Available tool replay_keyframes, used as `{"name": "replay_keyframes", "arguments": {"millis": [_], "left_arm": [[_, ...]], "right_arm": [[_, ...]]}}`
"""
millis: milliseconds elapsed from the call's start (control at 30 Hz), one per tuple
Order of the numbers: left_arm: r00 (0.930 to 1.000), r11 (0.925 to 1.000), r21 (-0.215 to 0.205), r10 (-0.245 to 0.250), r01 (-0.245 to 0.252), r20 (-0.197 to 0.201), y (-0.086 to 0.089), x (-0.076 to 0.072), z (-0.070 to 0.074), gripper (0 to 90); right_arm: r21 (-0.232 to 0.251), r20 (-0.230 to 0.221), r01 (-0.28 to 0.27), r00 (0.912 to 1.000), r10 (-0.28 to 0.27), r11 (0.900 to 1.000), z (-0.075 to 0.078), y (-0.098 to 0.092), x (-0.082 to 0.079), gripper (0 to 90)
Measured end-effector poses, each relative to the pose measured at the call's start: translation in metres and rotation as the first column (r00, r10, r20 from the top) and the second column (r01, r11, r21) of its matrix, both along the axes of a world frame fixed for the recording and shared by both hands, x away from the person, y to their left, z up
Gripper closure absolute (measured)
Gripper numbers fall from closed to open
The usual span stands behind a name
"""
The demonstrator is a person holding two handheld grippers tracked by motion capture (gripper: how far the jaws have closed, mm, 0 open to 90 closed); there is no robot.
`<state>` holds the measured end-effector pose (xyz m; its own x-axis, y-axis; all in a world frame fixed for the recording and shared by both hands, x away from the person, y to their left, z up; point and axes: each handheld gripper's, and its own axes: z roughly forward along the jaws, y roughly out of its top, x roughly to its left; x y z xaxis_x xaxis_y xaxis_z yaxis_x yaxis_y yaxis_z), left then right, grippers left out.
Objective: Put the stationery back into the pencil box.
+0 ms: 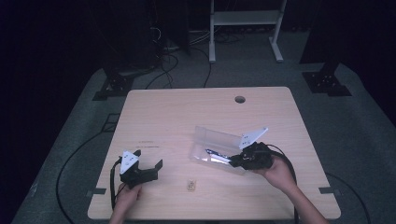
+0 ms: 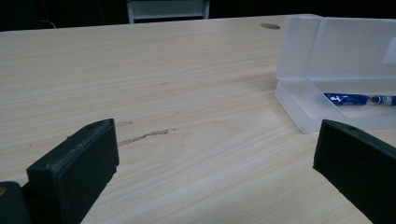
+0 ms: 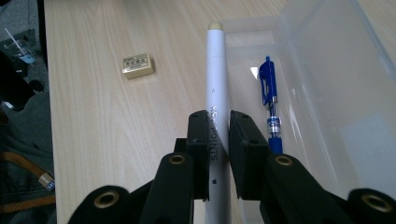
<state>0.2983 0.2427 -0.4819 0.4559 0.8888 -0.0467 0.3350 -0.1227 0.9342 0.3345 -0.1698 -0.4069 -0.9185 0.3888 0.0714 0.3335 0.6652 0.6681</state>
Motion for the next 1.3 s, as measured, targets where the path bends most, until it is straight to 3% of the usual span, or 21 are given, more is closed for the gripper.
{"name": "replay_keyframes", "arguments": {"millis": [967,1300], "left_arm": [[1.0000,1.0000,0.003,-0.003,0.003,0.003,0.000,0.000,0.000,0.0],[1.0000,1.0000,0.002,-0.002,0.002,0.003,0.000,0.000,0.000,0.0]], "right_arm": [[-0.011,0.003,-0.015,0.9999,0.015,1.000,0.003,0.014,0.015,78.3],[-0.014,-0.018,0.001,0.9998,-0.001,1.000,-0.003,0.017,0.022,78.3]]}}
